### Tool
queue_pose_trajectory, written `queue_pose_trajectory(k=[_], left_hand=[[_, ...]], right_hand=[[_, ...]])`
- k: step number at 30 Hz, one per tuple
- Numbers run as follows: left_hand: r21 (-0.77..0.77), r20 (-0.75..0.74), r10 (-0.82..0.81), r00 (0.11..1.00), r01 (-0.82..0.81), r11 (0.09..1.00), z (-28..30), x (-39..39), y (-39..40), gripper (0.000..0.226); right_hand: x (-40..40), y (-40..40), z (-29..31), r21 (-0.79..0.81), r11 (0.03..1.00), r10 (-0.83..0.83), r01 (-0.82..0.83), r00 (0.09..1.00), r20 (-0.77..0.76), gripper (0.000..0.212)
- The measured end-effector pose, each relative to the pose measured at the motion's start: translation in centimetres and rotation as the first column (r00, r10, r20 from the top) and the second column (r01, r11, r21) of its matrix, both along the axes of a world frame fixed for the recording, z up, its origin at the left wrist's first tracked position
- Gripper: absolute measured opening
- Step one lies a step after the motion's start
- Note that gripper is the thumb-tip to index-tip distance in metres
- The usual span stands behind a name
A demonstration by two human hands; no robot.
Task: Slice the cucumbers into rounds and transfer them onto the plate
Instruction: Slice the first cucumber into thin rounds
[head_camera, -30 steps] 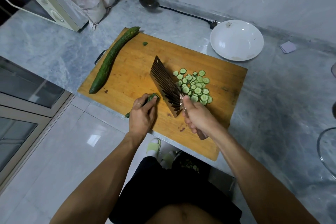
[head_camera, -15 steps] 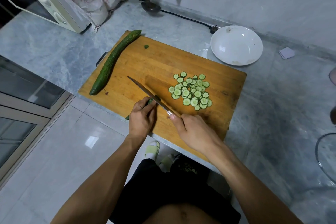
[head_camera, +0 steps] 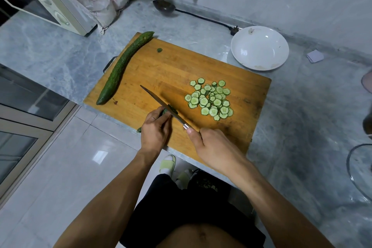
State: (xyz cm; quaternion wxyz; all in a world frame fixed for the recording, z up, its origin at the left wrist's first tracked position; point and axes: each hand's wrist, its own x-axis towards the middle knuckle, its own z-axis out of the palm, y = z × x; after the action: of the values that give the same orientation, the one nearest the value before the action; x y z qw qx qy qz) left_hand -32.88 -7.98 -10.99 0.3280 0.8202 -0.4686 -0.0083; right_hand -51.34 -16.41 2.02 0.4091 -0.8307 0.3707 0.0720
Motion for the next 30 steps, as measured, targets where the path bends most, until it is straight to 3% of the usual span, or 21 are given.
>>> queue_pose_trajectory(k=[9,19,30], left_hand=[[-0.032,0.036,-0.01,0.999,0.011,0.999,-0.6,0.2,-0.1,0.018],[-0.045,0.02,0.009,1.0,-0.008,0.999,-1.0,0.2,-0.1,0.019],[-0.036,0.006,0.003,1.0,-0.003,0.999,-0.7,0.2,0.2,0.021]], right_hand=[[1.1,-1.2,-0.3,0.052,0.999,-0.008,0.008,1.0,0.004,0.065],[2.6,-1.0,-2.7,0.031,0.999,-0.011,0.011,1.0,0.009,0.056],[-0.5,-1.0,-0.7,0.033,0.999,0.021,-0.021,1.0,-0.009,0.056]])
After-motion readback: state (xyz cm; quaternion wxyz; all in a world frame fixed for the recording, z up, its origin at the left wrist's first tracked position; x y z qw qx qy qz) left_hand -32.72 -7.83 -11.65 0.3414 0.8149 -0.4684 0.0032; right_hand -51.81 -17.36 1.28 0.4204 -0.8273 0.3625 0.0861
